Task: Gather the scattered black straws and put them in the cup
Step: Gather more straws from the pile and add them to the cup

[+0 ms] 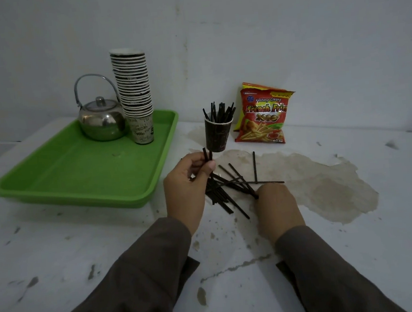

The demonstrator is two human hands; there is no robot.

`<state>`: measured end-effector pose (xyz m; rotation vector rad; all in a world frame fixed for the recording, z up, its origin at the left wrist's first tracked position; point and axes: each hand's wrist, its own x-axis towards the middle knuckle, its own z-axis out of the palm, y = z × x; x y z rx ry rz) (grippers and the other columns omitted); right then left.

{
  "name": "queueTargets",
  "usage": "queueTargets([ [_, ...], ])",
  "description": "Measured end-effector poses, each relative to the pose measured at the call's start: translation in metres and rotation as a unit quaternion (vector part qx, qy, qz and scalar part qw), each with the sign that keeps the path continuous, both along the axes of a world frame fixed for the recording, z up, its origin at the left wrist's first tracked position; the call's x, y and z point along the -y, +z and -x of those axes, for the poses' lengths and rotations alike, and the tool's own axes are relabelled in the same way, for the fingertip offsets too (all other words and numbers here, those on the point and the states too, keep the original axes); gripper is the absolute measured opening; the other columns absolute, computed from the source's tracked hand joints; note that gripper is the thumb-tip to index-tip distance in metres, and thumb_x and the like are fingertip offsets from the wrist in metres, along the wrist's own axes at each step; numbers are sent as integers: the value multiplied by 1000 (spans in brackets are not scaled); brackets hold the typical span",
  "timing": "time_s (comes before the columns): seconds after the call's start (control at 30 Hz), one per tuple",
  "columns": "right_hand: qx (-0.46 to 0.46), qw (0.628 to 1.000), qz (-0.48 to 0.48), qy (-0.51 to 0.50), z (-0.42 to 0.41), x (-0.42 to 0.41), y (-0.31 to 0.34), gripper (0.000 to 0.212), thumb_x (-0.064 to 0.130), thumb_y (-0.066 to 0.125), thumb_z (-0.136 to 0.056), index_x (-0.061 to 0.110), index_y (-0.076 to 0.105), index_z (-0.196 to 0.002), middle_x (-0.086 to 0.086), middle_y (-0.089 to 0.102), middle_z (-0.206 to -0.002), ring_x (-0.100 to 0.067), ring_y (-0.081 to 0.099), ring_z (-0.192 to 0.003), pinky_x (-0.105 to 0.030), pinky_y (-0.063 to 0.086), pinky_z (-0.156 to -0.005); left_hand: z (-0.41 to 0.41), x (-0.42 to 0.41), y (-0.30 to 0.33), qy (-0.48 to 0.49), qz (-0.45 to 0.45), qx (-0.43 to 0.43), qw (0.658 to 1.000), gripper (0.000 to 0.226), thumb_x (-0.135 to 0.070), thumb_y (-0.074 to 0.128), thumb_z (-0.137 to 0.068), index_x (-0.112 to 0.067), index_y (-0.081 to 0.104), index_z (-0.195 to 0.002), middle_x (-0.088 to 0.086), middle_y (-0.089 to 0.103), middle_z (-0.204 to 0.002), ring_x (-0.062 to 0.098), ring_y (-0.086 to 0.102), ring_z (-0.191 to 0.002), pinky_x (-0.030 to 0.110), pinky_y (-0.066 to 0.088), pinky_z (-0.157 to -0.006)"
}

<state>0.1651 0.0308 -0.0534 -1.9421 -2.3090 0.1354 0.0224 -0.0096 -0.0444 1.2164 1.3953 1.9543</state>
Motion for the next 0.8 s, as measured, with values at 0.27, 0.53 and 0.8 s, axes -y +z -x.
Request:
queueTargets([
  [0.27,-181,982,-43,17,-9,2,7,23,2,49,-87,3,68,-100,-14,67,-97,-15,53,-73,-18,41,-65,-1,0,-1,-10,5,7,1000,18,-10,66,-80,-27,67,-86,-4,69,-80,9,64,-79,13,52,-73],
  [0.53,-572,804,154,-37,-14,3,25,28,3,33,-95,10,57,-108,-2,53,-67,-12,48,-58,-24,42,-57,-7,3,-2,-33,2,10,999,21,-12,67,-80,-33,66,-81,-7,69,-79,6,65,-79,13,52,-71],
  [0.8,-660,726,189,28,8,-35,62,29,16,34,-97,12,63,-95,-1,47,-65,-12,43,-60,-26,38,-59,2,-22,29,-15,-25,14,999,32,-7,67,-78,-37,65,-86,-2,68,-78,16,65,-80,29,55,-75],
])
